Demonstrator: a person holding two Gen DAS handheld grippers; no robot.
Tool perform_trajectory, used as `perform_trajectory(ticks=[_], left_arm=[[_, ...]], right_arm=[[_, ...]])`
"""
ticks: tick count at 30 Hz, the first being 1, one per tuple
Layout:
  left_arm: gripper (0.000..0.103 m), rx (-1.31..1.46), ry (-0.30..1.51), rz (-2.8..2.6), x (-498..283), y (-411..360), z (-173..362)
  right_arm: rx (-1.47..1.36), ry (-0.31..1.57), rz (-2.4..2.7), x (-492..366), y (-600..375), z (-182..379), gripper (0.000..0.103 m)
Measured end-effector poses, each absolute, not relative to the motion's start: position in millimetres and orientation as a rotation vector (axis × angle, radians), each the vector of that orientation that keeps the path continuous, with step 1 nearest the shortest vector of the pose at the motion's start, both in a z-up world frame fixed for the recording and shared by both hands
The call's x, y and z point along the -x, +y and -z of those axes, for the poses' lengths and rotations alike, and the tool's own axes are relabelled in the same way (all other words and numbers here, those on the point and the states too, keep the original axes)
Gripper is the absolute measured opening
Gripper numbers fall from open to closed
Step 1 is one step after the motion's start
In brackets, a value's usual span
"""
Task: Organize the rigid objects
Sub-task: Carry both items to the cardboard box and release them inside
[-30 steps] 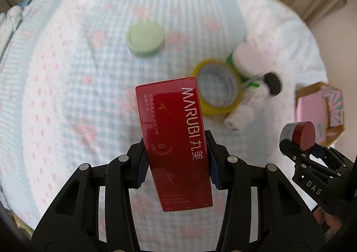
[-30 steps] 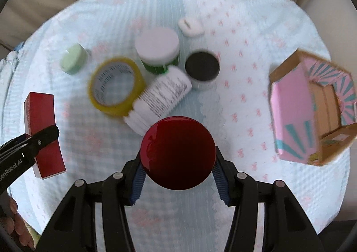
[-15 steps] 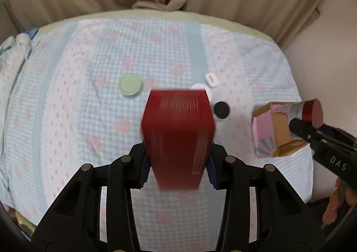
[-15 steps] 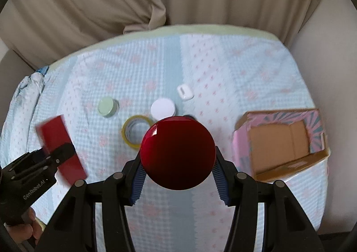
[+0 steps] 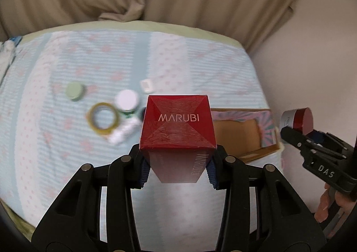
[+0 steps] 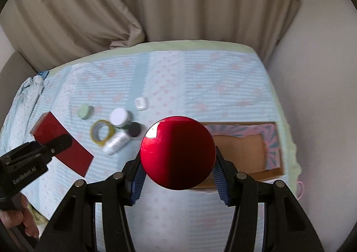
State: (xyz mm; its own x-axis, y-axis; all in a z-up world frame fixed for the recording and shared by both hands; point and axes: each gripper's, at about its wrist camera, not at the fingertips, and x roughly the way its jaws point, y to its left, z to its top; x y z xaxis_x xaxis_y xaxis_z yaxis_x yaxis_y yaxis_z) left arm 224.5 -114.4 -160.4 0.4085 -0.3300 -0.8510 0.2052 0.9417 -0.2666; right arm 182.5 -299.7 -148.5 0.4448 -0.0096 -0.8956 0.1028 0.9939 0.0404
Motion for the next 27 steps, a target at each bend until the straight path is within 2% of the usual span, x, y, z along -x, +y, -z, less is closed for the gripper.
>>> perform_trajectory(ticks=[6,13,20,27], left_arm=[[0.037,0.121,1.119,0.42,-221,-206,172],[0.037,0.067,1.196,0.484,-229,-302,223],[0.037,-0.014,1.31,0.471,-258,-349,304],[0.037,-0.072,1.408,0.442,-266,-360,360]], right_arm=[[-0.108,1.148,0.13,-176,-392,166,0.05],[-0.152,1.225,0.185,-185,-475,216,0.05],[-0.193,1.319,0.151,-201,-515,289,0.05],[-0.212,1.395,0.116,-207,-525,357,0.05]])
